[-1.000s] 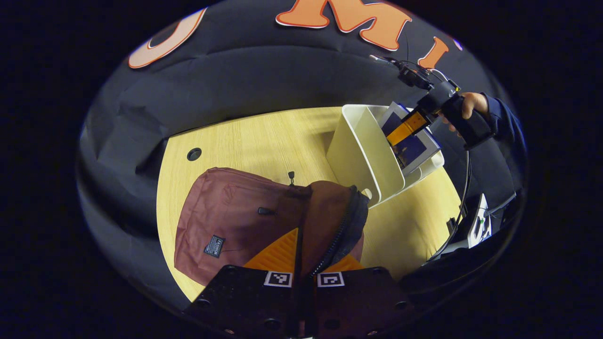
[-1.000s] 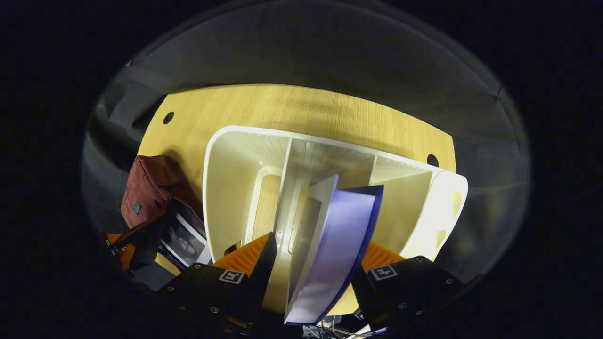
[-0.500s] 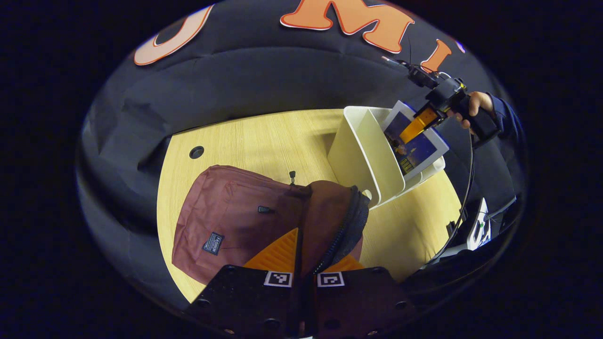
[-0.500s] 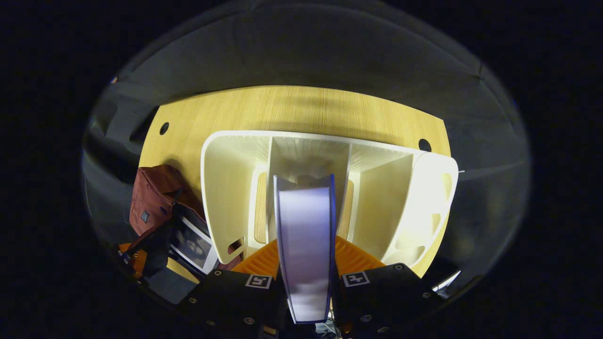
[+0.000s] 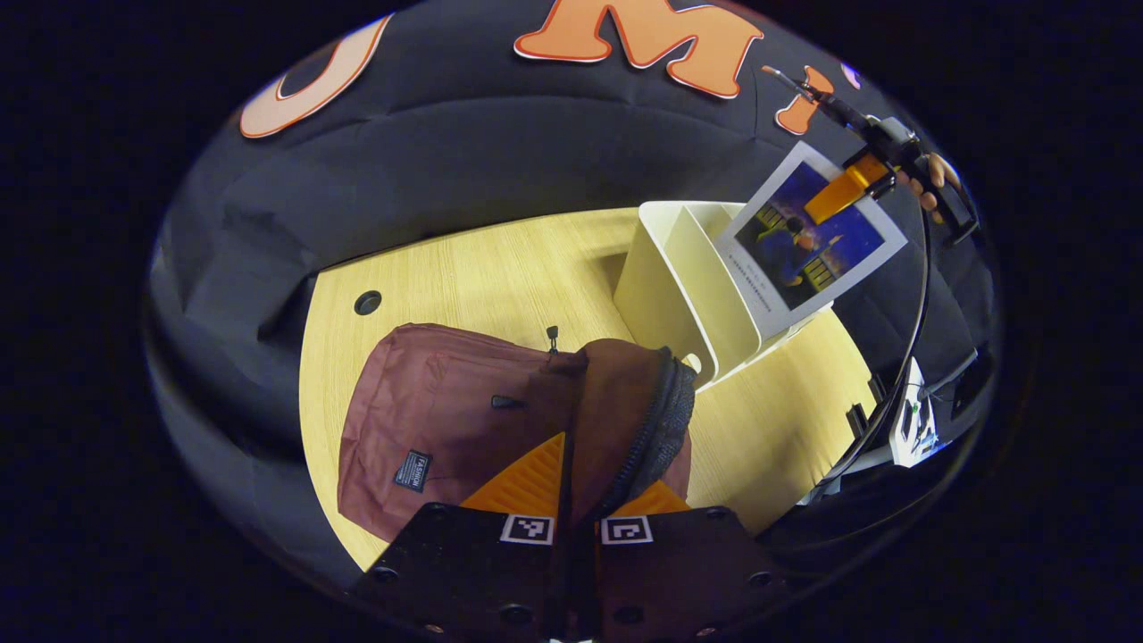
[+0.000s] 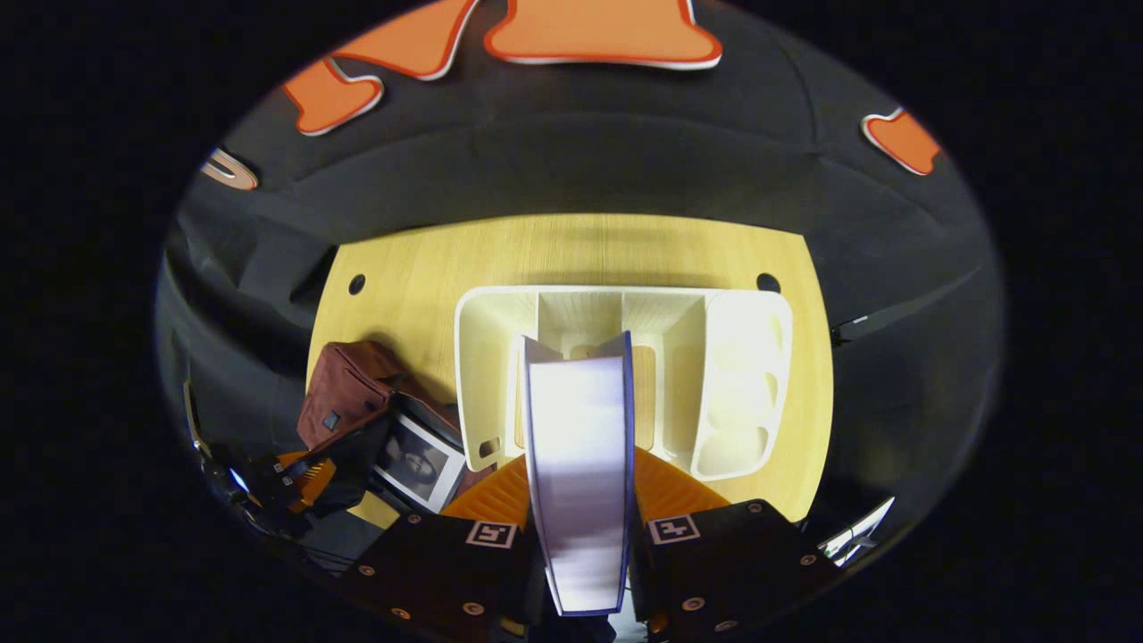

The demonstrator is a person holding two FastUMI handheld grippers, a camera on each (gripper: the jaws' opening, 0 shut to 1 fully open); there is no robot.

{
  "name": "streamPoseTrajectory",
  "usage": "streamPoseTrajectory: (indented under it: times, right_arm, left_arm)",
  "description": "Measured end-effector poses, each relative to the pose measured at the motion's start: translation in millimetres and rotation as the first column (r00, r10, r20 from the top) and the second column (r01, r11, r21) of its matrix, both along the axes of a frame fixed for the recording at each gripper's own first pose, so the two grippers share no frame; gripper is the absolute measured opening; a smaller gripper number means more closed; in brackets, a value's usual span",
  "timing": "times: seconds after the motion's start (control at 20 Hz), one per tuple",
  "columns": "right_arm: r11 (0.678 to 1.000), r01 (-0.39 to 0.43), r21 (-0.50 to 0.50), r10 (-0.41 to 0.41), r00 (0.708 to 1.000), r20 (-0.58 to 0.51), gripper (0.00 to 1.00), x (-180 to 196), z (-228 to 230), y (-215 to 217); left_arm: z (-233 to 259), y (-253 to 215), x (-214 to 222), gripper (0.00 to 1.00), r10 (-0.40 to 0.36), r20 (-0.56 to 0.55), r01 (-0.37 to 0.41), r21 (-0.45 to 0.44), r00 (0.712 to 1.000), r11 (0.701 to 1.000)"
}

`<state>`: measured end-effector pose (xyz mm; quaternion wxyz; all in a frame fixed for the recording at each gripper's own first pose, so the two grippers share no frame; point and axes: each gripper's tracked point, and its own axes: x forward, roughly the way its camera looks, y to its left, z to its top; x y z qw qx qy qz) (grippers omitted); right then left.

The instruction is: Open the schoolbag, grab two books from the bookshelf and put them into the schoolbag.

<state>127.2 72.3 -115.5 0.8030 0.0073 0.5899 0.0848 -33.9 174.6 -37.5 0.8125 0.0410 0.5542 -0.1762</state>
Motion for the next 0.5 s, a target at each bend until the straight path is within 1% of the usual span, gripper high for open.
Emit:
streamPoseTrajectory:
  times: [0.1, 0.25, 0.35, 0.5]
  right_arm:
    - [1.000, 0.013, 0.014, -0.013, 1.000, 0.027, 0.39, -7.6, 17.4, -2.4]
    - [0.999, 0.033, 0.019, -0.034, 0.998, 0.050, 0.38, -22.8, 27.0, -10.5]
    - [0.997, 0.044, 0.065, -0.047, 0.998, 0.049, 0.39, -36.5, 30.4, -5.1]
    - [0.985, 0.057, 0.161, -0.064, 0.997, 0.041, 0.38, -61.3, 33.8, 9.4]
  left_arm:
    - [-0.1, 0.6, -0.7, 0.05, -0.009, -0.002, 0.009, -0.003, 1.000, 1.000]
    - [-1.6, 1.5, -1.8, 0.05, -0.024, 0.002, 0.024, -0.001, 1.000, 1.000]
    - [-1.9, 1.8, -1.1, 0.05, -0.034, 0.004, 0.034, 0.002, 0.999, 0.999]
    - [-1.3, 2.7, -0.4, 0.05, -0.048, 0.005, 0.048, 0.002, 0.999, 0.999]
